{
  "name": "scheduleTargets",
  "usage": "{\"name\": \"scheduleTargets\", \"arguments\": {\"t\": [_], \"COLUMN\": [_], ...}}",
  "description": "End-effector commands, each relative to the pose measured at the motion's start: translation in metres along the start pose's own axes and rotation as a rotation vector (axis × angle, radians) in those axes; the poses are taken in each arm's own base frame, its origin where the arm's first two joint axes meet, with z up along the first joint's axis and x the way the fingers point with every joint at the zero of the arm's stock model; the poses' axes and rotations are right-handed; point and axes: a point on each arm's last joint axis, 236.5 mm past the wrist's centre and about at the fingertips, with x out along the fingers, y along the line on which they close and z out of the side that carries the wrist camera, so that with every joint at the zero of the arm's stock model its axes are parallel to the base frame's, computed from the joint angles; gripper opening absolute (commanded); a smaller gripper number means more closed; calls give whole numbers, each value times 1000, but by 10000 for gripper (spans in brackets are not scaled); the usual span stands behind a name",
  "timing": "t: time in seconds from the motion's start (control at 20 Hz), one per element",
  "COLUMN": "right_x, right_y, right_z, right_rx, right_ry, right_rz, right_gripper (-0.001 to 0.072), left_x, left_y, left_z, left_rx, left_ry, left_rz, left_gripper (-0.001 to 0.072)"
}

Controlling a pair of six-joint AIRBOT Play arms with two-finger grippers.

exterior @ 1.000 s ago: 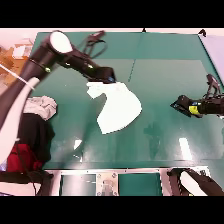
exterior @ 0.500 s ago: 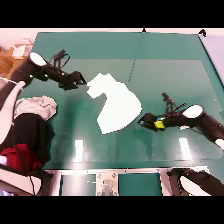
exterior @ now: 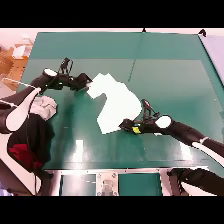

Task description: Fold the shirts.

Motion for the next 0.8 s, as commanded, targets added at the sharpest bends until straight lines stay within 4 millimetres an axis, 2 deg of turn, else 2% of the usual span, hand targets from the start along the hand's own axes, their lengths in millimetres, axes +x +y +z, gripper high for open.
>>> {"name": "scheduleTargets", "arguments": {"t": [0.0,0.05,0.15,0.25,0.3,0.4,0.45,0.55,0.65,0.75], "right_x": [21,25,30,25,19,-11,-34,-104,-201,-303], "right_y": [4,3,3,2,1,-4,-6,0,26,59], "right_z": [9,13,19,29,35,52,66,103,137,157], "right_rx": [16,13,-14,-26,-43,-71,-82,-90,-146,-235], "right_ry": [-5,-6,-13,-30,-29,-33,-57,-172,-365,-606], "right_rz": [-15,-20,-27,-27,-25,-24,-19,21,92,118], "right_gripper": [341,334,133,15,14,13,13,13,13,13], "left_x": [4,4,3,-5,-16,-56,-87,-153,-219,-275], "left_y": [-9,-9,-16,-30,-41,-66,-80,-106,-141,-182], "left_z": [5,4,2,6,13,40,58,89,96,89], "left_rx": [28,30,28,59,80,137,166,216,304,404], "left_ry": [-27,-21,-10,7,12,-10,-47,-146,-221,-292], "left_rz": [-54,-58,-78,-112,-142,-205,-226,-246,-264,-274], "left_gripper": [93,27,25,25,24,24,24,24,24,24]}}
